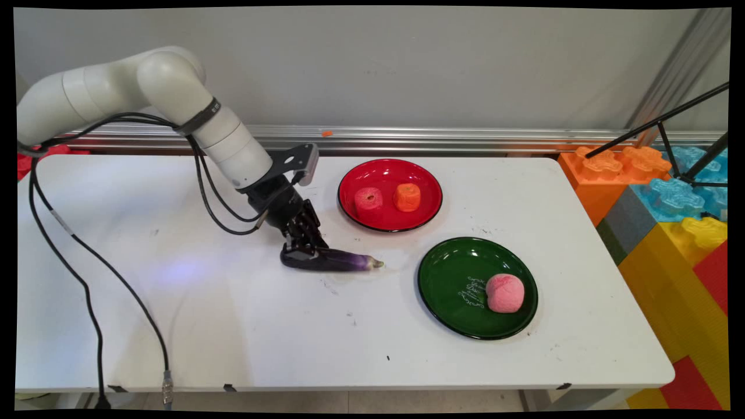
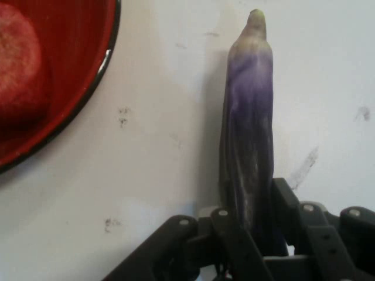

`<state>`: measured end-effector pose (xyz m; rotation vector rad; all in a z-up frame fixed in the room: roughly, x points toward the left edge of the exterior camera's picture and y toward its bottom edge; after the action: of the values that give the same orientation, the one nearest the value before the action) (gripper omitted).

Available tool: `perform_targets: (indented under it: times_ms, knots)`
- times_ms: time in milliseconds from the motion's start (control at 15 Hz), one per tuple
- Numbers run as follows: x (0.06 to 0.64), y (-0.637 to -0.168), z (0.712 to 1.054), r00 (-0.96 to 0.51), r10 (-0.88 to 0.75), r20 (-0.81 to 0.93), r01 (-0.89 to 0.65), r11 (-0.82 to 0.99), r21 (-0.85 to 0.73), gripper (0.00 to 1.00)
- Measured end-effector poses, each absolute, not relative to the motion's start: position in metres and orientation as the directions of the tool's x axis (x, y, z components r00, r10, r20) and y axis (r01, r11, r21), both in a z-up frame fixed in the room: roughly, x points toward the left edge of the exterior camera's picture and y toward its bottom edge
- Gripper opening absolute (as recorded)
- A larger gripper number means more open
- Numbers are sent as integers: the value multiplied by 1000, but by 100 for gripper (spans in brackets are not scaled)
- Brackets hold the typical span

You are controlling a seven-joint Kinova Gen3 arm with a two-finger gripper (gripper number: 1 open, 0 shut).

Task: Place the picked object on the table

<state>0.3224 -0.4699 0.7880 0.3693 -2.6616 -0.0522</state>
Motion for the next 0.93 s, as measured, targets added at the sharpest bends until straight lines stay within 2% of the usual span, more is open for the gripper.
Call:
perform_targets:
  times_ms: [933]
  knots:
    - [313, -463, 779, -871, -223, 437, -219, 974, 60, 0]
